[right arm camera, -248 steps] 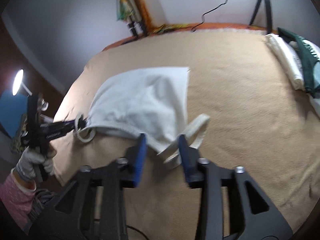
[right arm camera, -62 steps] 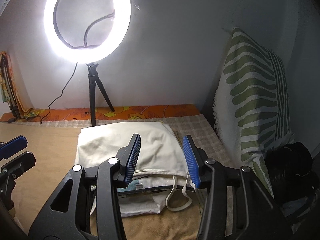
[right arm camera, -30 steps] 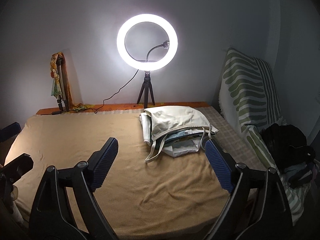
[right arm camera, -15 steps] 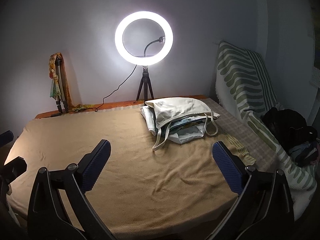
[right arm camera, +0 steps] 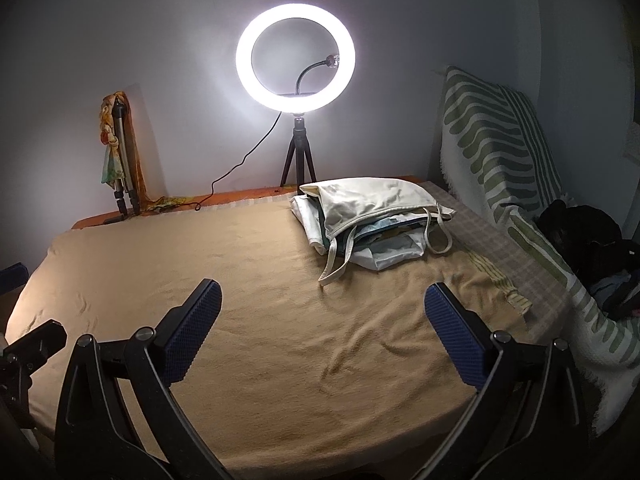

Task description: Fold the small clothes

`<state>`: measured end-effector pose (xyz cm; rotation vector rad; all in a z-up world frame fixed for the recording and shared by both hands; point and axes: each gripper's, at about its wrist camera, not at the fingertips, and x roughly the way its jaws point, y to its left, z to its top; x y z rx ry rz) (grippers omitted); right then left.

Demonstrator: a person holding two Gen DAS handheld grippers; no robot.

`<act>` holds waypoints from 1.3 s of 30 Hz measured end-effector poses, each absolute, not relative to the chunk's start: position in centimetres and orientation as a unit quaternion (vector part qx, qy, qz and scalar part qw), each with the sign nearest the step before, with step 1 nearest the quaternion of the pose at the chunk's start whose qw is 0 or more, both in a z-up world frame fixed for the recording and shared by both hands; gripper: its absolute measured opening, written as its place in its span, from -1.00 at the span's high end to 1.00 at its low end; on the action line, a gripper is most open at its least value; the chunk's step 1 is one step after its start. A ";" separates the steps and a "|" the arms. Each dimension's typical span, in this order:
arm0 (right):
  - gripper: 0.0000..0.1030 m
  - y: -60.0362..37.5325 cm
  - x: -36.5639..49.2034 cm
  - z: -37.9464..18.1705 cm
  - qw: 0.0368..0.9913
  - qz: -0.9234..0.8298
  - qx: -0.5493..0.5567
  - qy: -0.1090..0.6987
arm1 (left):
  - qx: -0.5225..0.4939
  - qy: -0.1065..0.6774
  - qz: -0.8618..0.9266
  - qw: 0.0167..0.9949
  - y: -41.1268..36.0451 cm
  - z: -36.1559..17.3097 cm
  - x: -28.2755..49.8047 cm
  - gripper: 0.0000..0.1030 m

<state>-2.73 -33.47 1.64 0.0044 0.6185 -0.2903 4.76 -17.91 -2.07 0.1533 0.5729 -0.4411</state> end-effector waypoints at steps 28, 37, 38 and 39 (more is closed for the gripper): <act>-1.00 -35.0 -2.6 1.3 0.941 -0.150 0.022 0.304 | 0.078 0.291 -0.197 0.933 -17.7 -2.8 4.8 -0.99; -1.00 -34.9 -2.7 1.2 0.940 -0.151 0.021 0.304 | 0.080 0.291 -0.195 0.933 -17.6 -2.8 4.6 -0.99; -1.00 -34.8 -2.7 1.3 0.940 -0.151 0.021 0.304 | 0.080 0.291 -0.195 0.933 -17.6 -2.9 4.6 -0.99; -1.00 -34.9 -2.7 1.2 0.940 -0.151 0.021 0.304 | 0.080 0.290 -0.194 0.934 -17.6 -2.9 4.6 -0.99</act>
